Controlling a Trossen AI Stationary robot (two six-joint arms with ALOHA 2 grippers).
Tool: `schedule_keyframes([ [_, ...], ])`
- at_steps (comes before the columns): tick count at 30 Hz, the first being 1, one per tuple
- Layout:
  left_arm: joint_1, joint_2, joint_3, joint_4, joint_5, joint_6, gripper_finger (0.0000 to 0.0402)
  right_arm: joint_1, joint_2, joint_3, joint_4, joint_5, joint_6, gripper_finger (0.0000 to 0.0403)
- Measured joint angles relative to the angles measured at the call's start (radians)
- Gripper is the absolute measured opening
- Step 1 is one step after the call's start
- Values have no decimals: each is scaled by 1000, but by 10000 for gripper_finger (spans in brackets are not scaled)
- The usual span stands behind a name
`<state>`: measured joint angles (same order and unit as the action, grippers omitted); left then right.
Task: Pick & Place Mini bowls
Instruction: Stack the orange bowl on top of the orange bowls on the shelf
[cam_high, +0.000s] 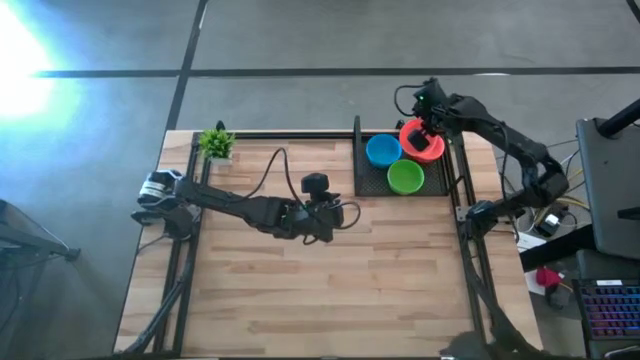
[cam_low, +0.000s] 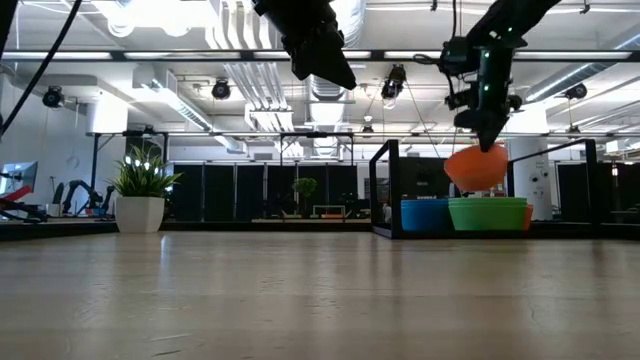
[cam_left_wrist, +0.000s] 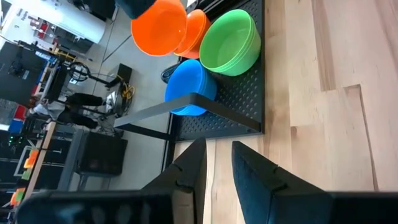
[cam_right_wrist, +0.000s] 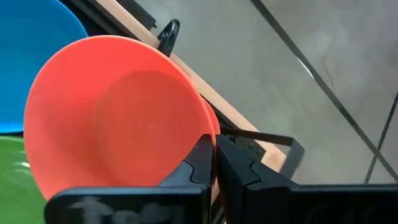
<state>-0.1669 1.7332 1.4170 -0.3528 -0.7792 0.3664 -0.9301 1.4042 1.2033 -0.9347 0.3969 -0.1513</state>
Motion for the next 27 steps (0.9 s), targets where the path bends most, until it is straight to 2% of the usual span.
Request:
schedule_keyframes([
  [5,0,0,0,-4,0,1,78,-24,65,0,10,81,3,8],
  [9,0,0,0,-10,0,1,78,-51,93,0,10,83,2,8],
  [18,0,0,0,-18,0,1,78,-67,110,1,11,64,-13,8],
  [22,0,0,0,-23,0,0,78,-73,110,0,11,3,-31,8],
  [27,0,0,0,-23,0,0,78,-79,110,1,11,-4,-32,8],
])
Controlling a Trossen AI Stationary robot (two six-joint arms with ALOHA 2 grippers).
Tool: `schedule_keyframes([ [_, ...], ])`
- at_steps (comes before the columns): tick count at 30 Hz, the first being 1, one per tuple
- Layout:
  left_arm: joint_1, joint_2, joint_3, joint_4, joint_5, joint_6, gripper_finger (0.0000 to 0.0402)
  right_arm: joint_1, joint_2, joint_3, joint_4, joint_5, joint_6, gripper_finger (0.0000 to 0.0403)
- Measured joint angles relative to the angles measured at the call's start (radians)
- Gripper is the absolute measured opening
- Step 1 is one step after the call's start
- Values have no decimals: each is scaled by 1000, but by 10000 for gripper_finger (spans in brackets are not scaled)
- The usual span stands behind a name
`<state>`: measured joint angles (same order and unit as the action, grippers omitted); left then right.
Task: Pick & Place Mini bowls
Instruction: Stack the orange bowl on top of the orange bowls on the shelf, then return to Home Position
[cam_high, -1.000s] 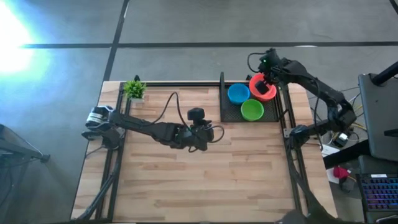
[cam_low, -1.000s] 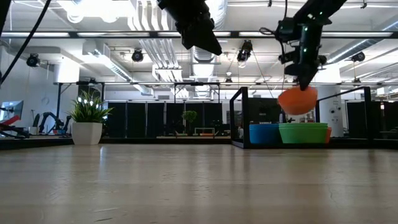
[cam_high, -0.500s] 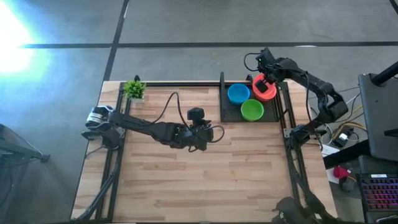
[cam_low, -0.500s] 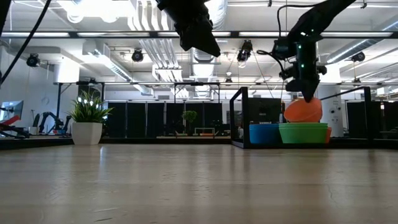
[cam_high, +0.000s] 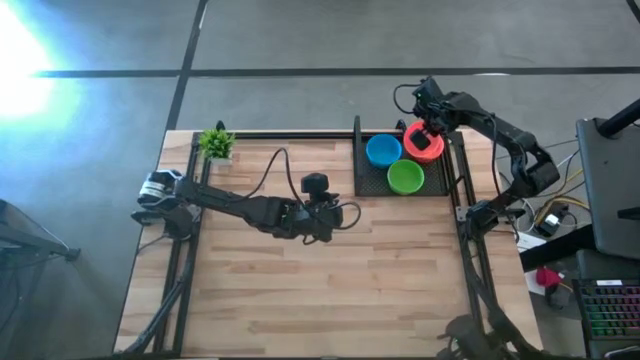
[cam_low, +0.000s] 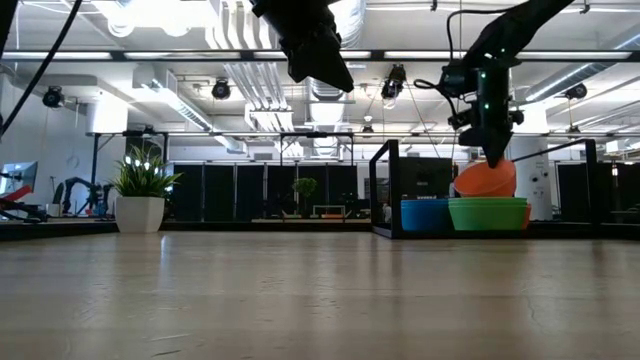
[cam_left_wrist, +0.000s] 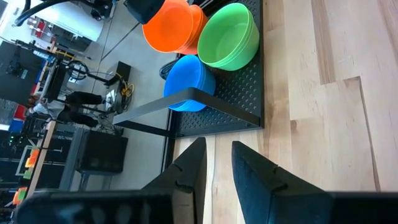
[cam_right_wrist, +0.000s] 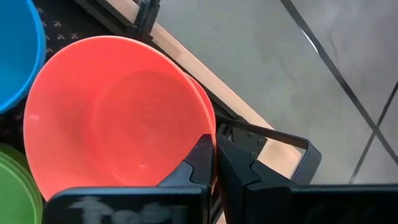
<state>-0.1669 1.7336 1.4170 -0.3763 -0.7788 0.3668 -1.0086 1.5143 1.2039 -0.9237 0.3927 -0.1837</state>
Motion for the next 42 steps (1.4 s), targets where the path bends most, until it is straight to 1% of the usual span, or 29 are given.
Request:
schedule_keyframes([
  [13,0,0,0,-8,0,0,78,-4,0,-1,-5,0,-2,12],
  [23,0,0,0,-18,0,0,78,-4,0,-1,-7,1,-2,76],
  [27,-1,0,0,-21,0,0,78,-4,0,-1,-7,2,0,94],
  [31,-1,0,0,-23,0,0,78,-4,0,-1,-7,2,0,103],
  [36,-1,0,0,-23,0,0,78,-4,0,-2,-7,4,-7,104],
  [40,-1,0,0,-23,0,0,78,-4,0,-2,-7,53,-2,105],
  [42,-1,0,0,-23,0,0,78,-4,0,-2,-7,55,-2,105],
])
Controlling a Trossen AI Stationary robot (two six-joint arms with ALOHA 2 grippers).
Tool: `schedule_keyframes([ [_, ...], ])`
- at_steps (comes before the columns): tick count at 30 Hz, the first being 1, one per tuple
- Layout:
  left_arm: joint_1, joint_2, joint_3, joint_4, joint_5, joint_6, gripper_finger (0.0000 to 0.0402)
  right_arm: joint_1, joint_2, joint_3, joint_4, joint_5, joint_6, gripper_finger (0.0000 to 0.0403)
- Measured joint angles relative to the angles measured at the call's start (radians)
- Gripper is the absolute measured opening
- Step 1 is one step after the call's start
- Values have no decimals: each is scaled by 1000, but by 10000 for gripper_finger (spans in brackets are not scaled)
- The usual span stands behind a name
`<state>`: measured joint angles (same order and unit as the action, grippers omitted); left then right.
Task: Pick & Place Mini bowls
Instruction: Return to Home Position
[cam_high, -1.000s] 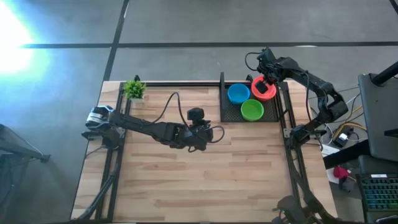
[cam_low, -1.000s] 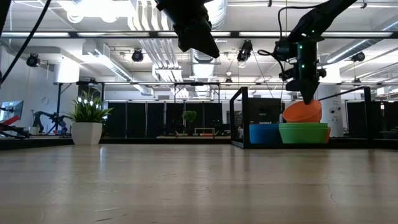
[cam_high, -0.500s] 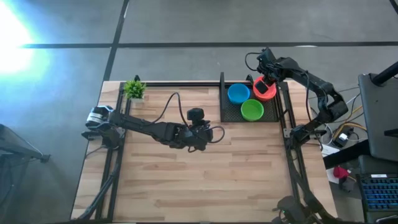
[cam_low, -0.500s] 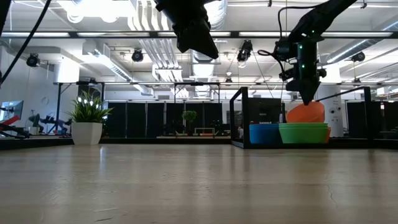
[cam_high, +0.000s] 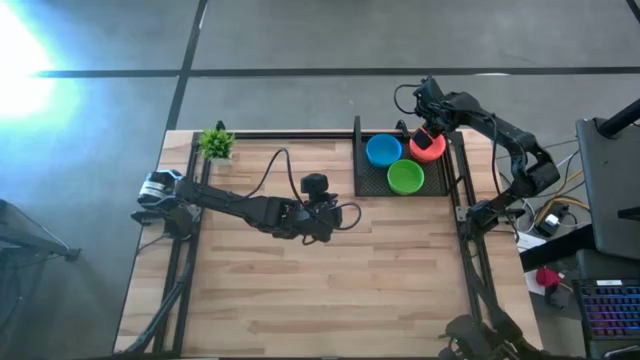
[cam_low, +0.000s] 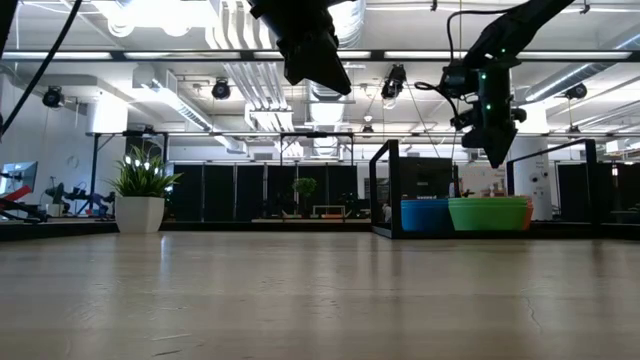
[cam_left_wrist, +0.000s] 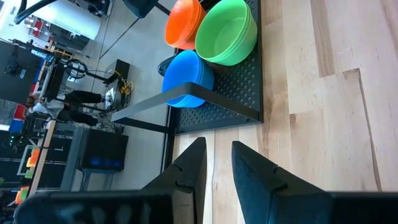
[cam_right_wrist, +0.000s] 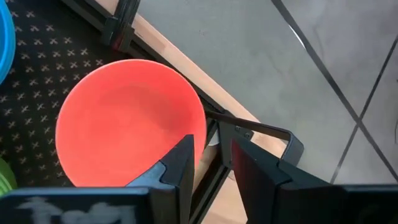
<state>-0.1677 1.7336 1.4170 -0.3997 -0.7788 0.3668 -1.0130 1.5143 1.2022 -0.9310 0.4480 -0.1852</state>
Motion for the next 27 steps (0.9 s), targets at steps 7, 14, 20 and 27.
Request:
schedule_keyframes([
  [7,0,0,0,-1,0,0,78,0,-2,0,0,-1,13,102],
  [14,0,-15,0,-7,0,-2,65,34,-77,0,-17,-64,22,25],
  [20,1,-72,0,-29,1,-24,9,151,-211,0,-35,-91,29,10],
  [27,1,-182,-22,-69,3,-115,1,391,-340,-2,-39,-148,122,8],
])
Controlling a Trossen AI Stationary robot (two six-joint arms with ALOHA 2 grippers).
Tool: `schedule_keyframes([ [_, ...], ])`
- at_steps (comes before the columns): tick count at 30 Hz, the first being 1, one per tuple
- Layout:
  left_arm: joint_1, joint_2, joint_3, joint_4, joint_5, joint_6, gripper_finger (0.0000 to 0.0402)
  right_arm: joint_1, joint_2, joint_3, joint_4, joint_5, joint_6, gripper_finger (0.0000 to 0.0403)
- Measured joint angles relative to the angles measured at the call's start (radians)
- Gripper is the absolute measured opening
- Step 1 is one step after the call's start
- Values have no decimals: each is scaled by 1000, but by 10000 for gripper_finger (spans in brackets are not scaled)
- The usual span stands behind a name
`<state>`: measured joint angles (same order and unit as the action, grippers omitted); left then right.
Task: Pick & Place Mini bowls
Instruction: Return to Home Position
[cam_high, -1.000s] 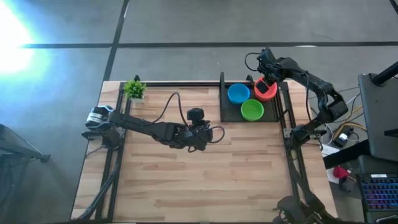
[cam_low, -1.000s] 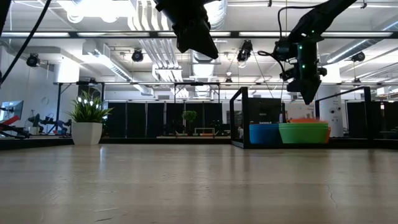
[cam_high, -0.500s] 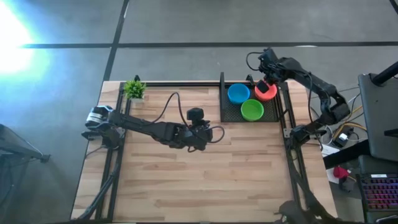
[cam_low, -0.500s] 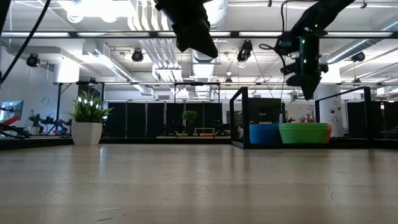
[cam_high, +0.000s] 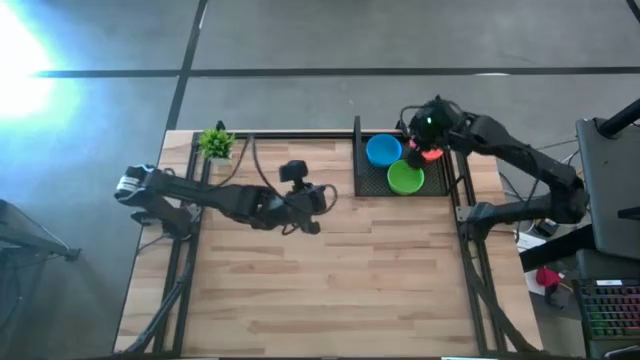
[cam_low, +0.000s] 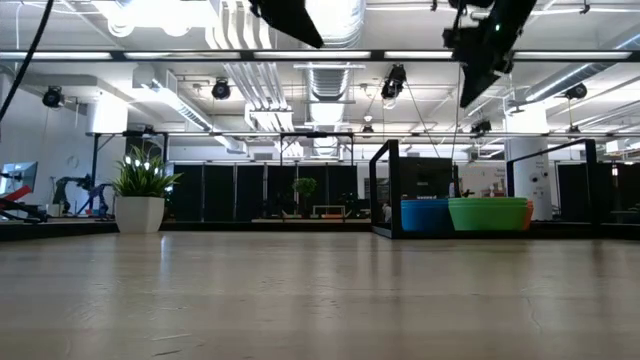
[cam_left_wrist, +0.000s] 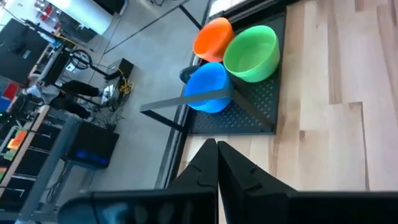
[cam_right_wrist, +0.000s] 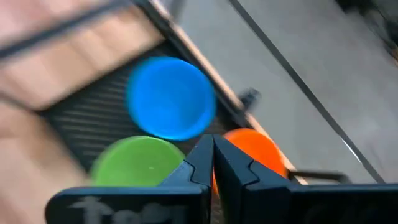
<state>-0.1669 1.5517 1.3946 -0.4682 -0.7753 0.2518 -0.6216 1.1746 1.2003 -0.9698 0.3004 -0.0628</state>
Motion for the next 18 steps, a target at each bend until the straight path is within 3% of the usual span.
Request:
schedule_keyframes([
  [8,2,-204,-155,4,17,-46,0,312,-68,-6,4,-98,46,8],
  [14,2,-403,-306,83,150,-78,0,508,-115,-6,47,-215,27,8],
  [18,2,-522,-395,101,221,-72,0,606,-158,-25,92,-360,-43,8],
])
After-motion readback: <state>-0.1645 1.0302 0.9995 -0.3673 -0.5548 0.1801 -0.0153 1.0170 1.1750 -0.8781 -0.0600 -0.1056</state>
